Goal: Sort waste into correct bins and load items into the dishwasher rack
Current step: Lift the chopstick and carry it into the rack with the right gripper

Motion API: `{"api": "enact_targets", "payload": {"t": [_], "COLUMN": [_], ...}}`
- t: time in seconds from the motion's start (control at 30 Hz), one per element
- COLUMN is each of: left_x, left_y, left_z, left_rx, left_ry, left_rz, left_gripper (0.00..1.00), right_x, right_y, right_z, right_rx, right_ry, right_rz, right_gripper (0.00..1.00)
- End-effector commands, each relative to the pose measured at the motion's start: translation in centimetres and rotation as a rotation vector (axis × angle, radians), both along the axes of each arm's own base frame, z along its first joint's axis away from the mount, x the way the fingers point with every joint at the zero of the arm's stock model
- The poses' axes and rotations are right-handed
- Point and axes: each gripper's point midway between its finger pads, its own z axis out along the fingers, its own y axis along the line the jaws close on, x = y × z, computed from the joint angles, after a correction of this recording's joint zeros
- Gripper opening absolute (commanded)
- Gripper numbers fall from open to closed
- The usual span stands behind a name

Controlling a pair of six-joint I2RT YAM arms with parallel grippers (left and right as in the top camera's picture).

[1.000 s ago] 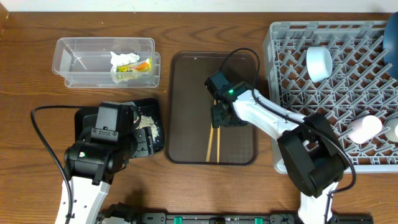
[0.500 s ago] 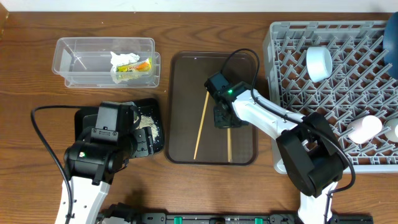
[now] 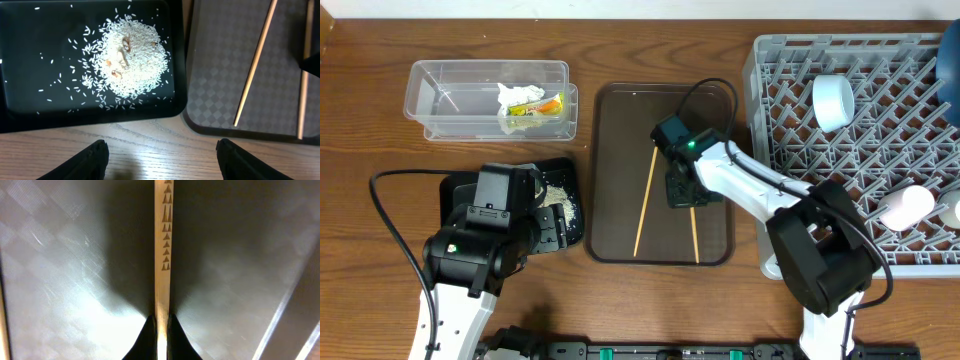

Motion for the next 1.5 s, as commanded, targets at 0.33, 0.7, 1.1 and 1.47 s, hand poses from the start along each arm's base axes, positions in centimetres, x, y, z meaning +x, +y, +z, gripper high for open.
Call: {"api": "enact_targets", "payload": {"t": [0.33, 0.7, 1.1, 1.47], "left_x": [0.1, 0.1, 0.1, 0.1], "left_y": [0.3, 0.3, 0.3, 0.3], "left_z": [0.1, 0.1, 0.1, 0.1], "left_rx": [0.011, 0.011, 0.011, 0.011], "left_ry": [-0.004, -0.004, -0.004, -0.004], "left_rz": [0.009, 0.009, 0.009, 0.009], "left_gripper": [0.73, 0.73, 0.72, 0.72], "right_x": [3.4, 1.8, 1.7, 1.5], "right_y": [-7.7, -15.5, -15.9, -15.9], "right_z": [15.4, 13.4, 8.2, 6.1], "right_rx": [0.101, 0.007, -0.026, -0.038], "right_ry": [-0.301, -0.136, 0.022, 0.089], "right_rz": [0.067, 0.017, -0.015, -0.012], "right_gripper": [0.01, 0.01, 0.01, 0.12]}}
